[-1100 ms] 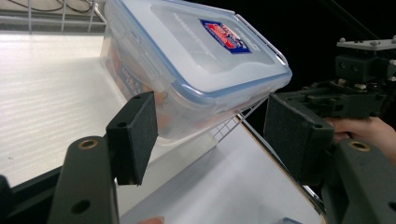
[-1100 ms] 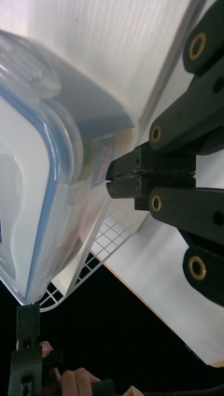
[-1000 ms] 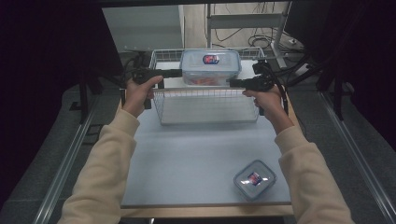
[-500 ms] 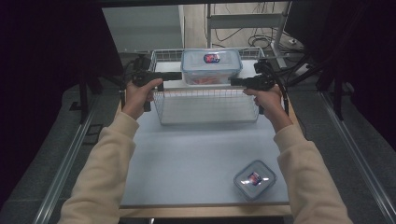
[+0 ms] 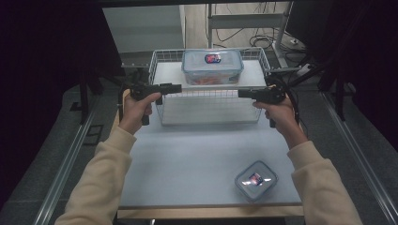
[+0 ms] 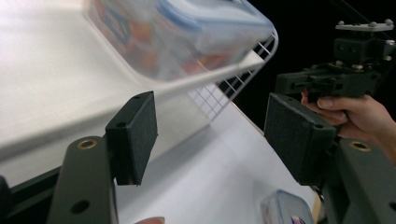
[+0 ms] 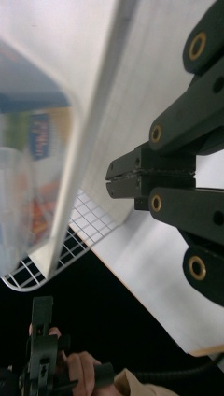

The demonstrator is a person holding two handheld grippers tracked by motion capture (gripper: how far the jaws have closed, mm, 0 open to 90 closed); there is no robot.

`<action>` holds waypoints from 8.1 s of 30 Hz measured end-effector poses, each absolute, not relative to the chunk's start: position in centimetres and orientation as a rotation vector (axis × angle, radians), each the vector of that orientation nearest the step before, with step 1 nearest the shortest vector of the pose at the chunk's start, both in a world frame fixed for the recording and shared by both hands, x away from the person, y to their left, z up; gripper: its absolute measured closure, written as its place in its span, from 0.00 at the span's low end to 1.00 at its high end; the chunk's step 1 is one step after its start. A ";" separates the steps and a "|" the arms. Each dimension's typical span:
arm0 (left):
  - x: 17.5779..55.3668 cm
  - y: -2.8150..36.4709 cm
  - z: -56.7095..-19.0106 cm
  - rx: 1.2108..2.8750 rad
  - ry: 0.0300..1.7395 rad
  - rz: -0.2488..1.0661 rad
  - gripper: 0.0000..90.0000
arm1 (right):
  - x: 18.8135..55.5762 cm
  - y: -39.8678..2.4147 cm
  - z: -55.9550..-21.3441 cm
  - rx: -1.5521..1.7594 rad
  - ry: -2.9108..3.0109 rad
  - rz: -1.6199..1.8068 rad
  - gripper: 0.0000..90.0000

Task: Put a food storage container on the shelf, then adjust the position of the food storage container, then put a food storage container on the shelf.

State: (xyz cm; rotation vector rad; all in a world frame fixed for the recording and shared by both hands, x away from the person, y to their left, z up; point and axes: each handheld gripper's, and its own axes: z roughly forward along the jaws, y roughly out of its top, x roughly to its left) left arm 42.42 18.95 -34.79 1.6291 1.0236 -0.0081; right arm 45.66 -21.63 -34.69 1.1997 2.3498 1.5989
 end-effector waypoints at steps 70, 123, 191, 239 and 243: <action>32.4 16.5 -50.6 1.842 1.055 -0.027 0.35 | 26.6 -29.9 -46.9 1.048 2.584 1.436 0.99; 32.9 17.8 -51.0 1.810 1.108 -0.019 0.35 | 32.8 -23.0 -51.4 0.990 2.631 1.170 0.99; 33.2 17.9 -51.2 1.816 1.119 -0.011 0.35 | 38.7 -23.1 -51.5 1.258 2.437 1.140 0.99; 38.0 11.6 -51.6 1.792 1.212 -0.237 0.15 | 40.6 -20.3 -50.9 1.445 2.586 1.537 0.34; 38.4 11.2 -52.3 1.790 1.230 -0.302 0.16 | 41.1 -19.7 -51.6 1.477 2.614 1.531 0.32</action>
